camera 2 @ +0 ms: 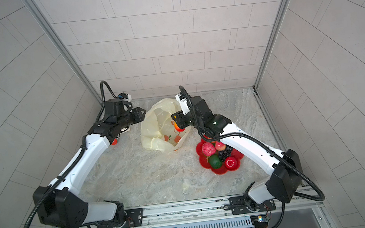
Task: Take fruits out of the plastic bag
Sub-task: Place the fake fruit on the plate.
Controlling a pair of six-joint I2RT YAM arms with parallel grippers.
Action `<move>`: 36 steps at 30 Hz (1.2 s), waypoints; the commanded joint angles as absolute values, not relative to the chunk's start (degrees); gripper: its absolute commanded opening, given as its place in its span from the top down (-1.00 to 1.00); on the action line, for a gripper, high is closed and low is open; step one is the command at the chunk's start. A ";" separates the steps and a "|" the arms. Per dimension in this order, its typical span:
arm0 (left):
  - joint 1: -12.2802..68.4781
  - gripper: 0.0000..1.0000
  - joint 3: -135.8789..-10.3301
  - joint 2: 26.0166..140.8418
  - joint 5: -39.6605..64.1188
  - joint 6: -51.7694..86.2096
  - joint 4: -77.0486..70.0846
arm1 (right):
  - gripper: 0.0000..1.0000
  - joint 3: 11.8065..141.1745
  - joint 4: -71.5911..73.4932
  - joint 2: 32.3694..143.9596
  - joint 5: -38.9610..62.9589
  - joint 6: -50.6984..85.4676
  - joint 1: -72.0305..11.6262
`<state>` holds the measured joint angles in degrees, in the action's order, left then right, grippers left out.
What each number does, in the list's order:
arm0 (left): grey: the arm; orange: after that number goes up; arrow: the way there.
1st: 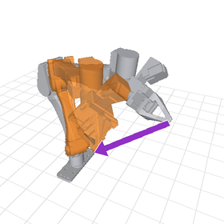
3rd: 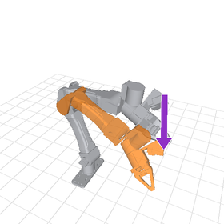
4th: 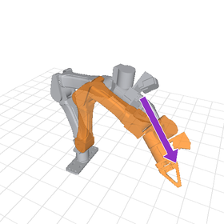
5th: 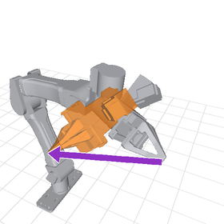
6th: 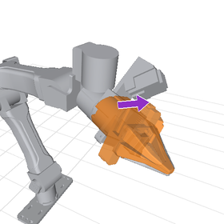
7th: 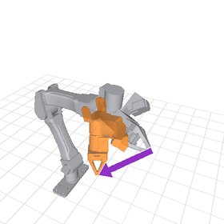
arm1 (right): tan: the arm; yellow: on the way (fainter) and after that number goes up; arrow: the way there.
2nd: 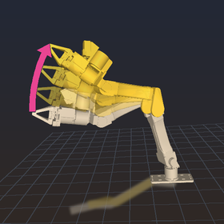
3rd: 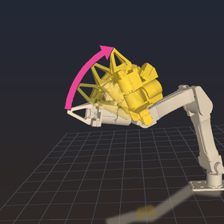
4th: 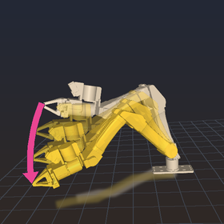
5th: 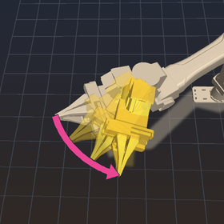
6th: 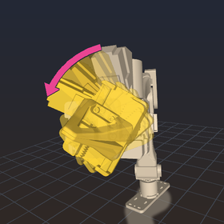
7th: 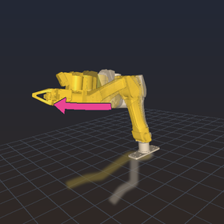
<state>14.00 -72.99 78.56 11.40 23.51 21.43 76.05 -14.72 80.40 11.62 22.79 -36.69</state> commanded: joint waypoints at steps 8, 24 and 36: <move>14.58 0.04 -74.08 72.95 10.71 27.26 21.28 | 0.41 71.69 -22.17 69.65 6.87 24.13 -35.61; 35.86 0.04 -76.26 71.63 4.85 23.44 22.76 | 0.38 56.16 -37.97 53.23 -0.37 21.89 -18.07; 42.81 0.04 -77.78 74.98 3.01 22.98 22.85 | 0.38 44.14 -33.74 52.37 3.52 25.92 -7.78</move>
<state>42.54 -76.71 75.22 4.67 23.49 22.81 45.32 -34.33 54.30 2.96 24.16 -9.04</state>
